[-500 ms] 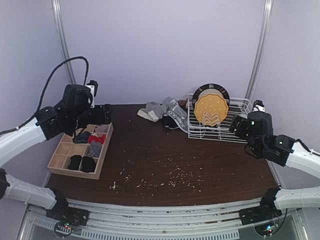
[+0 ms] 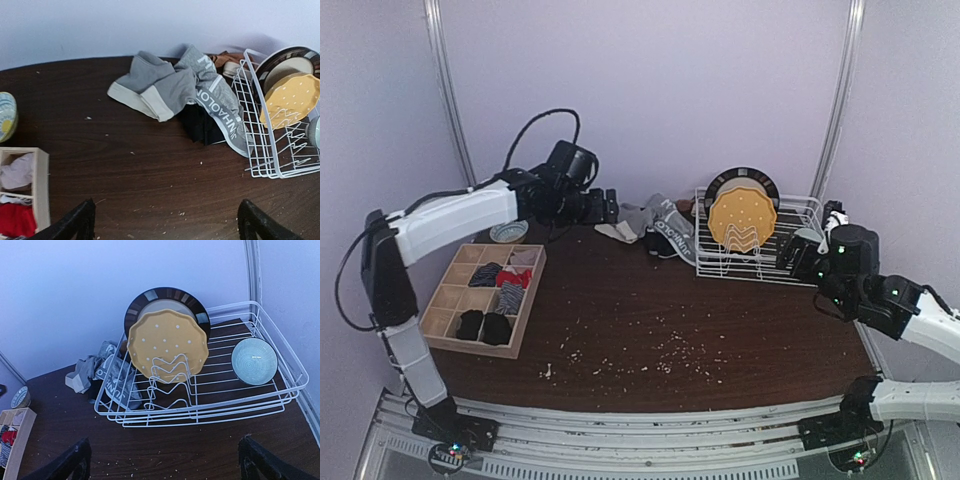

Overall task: Roll the underwear
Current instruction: Pick up the underwear from the center of the board.

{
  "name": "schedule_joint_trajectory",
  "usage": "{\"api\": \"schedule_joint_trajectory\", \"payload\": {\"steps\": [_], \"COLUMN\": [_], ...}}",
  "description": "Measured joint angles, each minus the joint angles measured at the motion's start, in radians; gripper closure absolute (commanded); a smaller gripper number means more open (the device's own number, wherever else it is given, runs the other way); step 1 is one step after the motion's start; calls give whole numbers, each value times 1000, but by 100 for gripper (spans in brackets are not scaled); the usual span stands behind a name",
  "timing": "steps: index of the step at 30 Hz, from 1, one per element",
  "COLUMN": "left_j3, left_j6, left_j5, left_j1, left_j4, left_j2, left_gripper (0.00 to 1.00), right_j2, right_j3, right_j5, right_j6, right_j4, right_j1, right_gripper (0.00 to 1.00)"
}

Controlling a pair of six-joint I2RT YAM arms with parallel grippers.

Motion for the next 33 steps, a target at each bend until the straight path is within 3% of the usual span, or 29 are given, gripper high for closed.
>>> {"api": "schedule_joint_trajectory", "payload": {"steps": [4, 9, 16, 21, 28, 33], "left_j3": [219, 435, 499, 636, 906, 934], "left_j6": [-60, -116, -167, -147, -111, -117], "left_j5": [79, 112, 153, 182, 188, 220], "left_j1": [7, 24, 114, 172, 171, 167], "left_j4": [-26, -90, -76, 1, 29, 42], "left_j2": [292, 539, 637, 750, 954, 1002], "left_gripper": [8, 14, 20, 26, 28, 31], "right_j2": [-48, -45, -45, -49, -48, -47], "right_j3": [0, 0, -3, -23, -29, -29], "right_j5": [-41, -80, -89, -90, -90, -89], "right_j6": [-4, -3, 2, 5, 12, 11], "right_j4": [-1, -19, -21, -16, -19, -21], "right_j1": [0, 0, 0, 1, 1, 1], "right_gripper": [3, 4, 5, 6, 6, 6]}}
